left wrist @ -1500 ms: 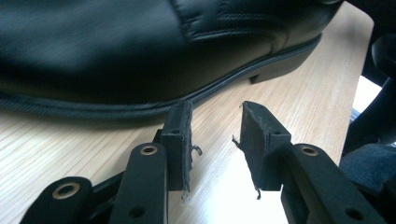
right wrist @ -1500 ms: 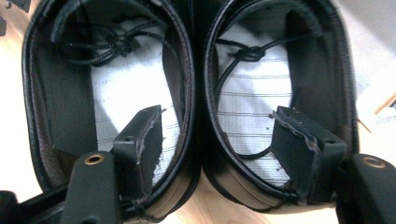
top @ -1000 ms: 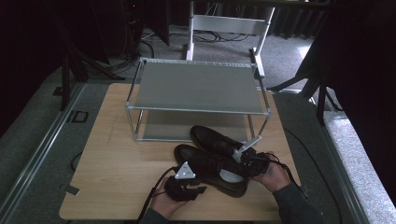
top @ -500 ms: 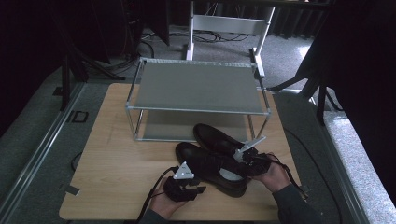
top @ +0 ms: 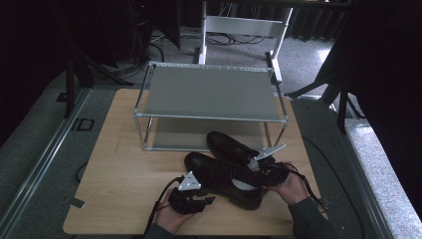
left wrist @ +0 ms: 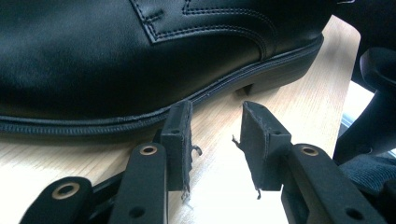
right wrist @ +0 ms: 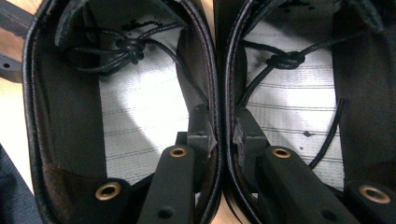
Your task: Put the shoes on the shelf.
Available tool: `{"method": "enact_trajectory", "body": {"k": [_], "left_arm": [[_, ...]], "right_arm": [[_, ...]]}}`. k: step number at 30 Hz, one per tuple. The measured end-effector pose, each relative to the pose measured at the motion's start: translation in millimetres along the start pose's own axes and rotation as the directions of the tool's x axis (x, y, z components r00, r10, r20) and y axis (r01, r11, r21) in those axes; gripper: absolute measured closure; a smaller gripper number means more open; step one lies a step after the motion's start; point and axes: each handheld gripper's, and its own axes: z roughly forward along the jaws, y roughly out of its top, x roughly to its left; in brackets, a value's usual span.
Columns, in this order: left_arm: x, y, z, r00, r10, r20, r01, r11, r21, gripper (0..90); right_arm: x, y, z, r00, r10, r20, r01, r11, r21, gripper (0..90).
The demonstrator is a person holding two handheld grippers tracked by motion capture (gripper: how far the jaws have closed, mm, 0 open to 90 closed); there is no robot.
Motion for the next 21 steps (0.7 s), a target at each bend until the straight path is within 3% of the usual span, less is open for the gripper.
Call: {"method": "enact_trajectory", "body": {"k": [11,21], "left_arm": [[3.2,-0.1,-5.5,0.9998,-0.013,-0.015,0.013,0.9998,-0.018,63.8],[8.7,0.4,-8.7,0.9978,-0.039,-0.053,0.038,0.9989,-0.026,64.0]], "right_arm": [[-3.7,7.4,-4.5,0.9992,0.039,-0.003,-0.039,0.999,-0.028,80.0],[-9.4,15.0,-6.2,0.9946,0.093,0.045,-0.091,0.994,-0.062,79.9]]}}
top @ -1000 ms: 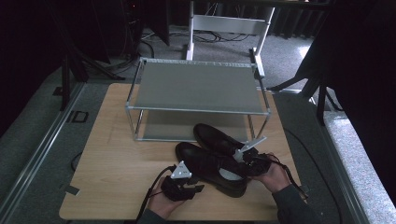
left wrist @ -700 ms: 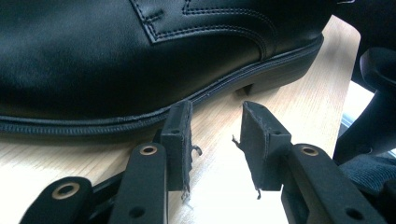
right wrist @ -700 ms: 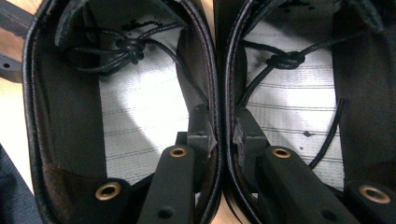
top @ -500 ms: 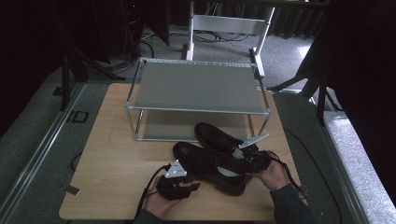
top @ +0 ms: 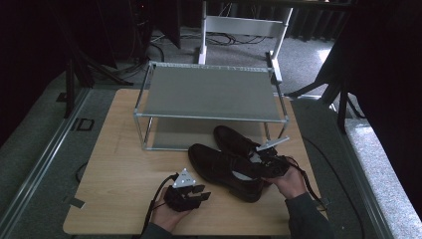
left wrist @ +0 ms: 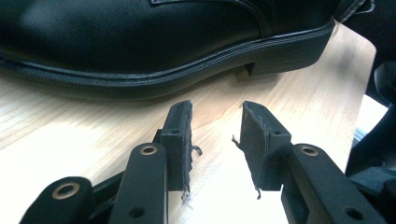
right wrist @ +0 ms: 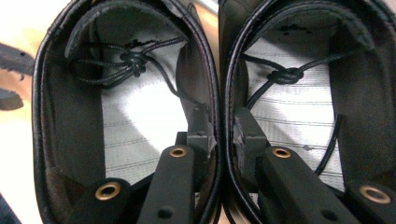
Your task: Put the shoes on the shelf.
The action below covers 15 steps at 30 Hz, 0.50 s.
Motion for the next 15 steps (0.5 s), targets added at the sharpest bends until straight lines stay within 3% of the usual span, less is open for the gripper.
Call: {"method": "enact_trajectory", "body": {"k": [15], "left_arm": [[12.8,8.5,3.1,0.9972,-0.046,-0.059,0.044,0.9986,-0.030,64.4]], "right_arm": [[0.0,13.6,5.4,0.9995,0.025,0.022,-0.024,0.999,-0.034,79.9]]}}
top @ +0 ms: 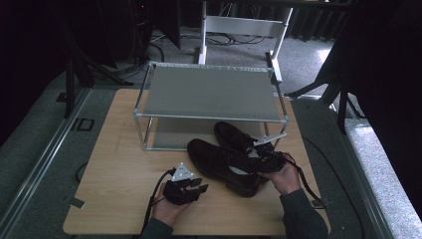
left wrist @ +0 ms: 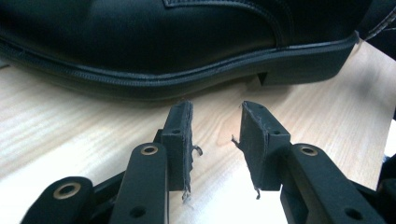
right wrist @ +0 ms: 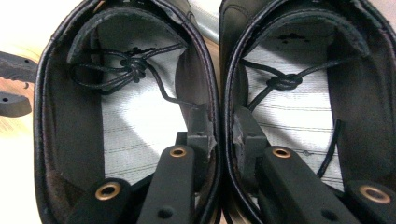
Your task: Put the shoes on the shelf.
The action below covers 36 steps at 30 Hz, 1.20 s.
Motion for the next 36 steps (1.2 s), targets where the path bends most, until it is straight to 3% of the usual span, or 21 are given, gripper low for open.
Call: {"method": "enact_trajectory", "body": {"k": [11,26,36], "left_arm": [[11.6,16.1,6.7,0.9988,-0.014,-0.047,0.013,0.9997,-0.019,64.5],[20.1,39.6,22.3,0.9918,-0.030,-0.124,0.026,0.9991,-0.033,65.7],[28.7,47.4,36.4,0.9855,-0.060,-0.159,0.054,0.9978,-0.039,70.5]], "right_arm": [[0.7,8.8,4.6,0.9995,0.029,0.007,-0.029,0.999,-0.027,79.9],[7.4,21.4,8.8,0.9984,0.047,0.029,-0.045,0.997,-0.064,79.8],[16.5,24.9,11.2,0.9943,0.045,0.097,-0.036,0.995,-0.091,79.8]]}}
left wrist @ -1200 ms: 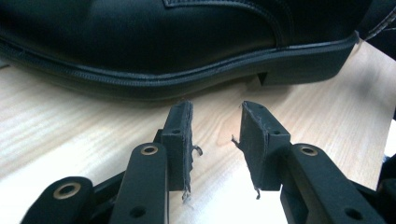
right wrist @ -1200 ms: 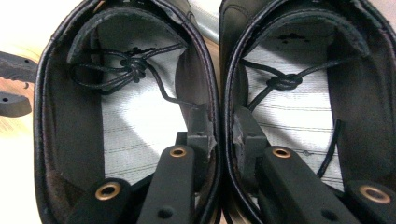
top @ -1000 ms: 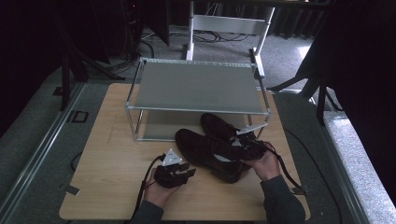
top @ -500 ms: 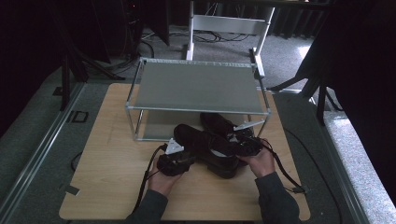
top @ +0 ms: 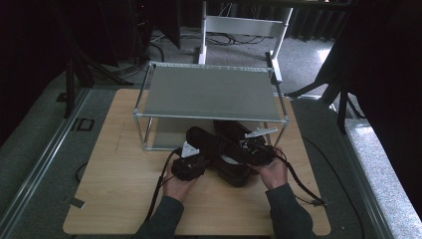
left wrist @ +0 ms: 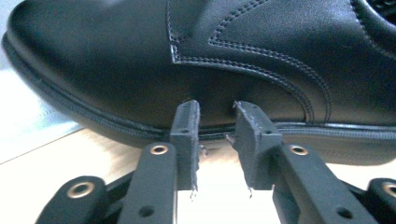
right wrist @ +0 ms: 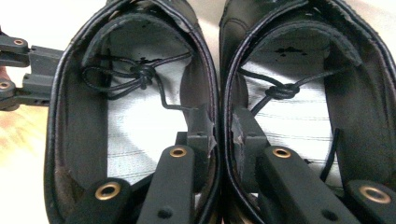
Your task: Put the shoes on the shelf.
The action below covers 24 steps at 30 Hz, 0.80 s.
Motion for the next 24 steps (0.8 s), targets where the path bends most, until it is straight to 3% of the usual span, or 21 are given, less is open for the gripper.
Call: {"method": "enact_trajectory", "body": {"k": [1,16,24], "left_arm": [[0.4,0.7,1.5,1.0000,-0.002,-0.006,0.002,1.0000,0.001,73.1],[2.6,10.1,23.3,0.9966,-0.032,-0.076,0.032,0.9995,0.000,83.5],[3.4,19.0,33.2,0.9921,-0.040,-0.119,0.039,0.9991,-0.014,85.5]], "right_arm": [[3.7,0.9,1.9,0.9997,0.001,0.025,-0.001,1.000,-0.010,79.8],[9.3,0.6,13.6,0.9963,0.049,0.072,-0.045,0.998,-0.053,79.6],[8.8,2.1,18.7,0.9896,0.103,0.100,-0.093,0.991,-0.098,79.6]]}}
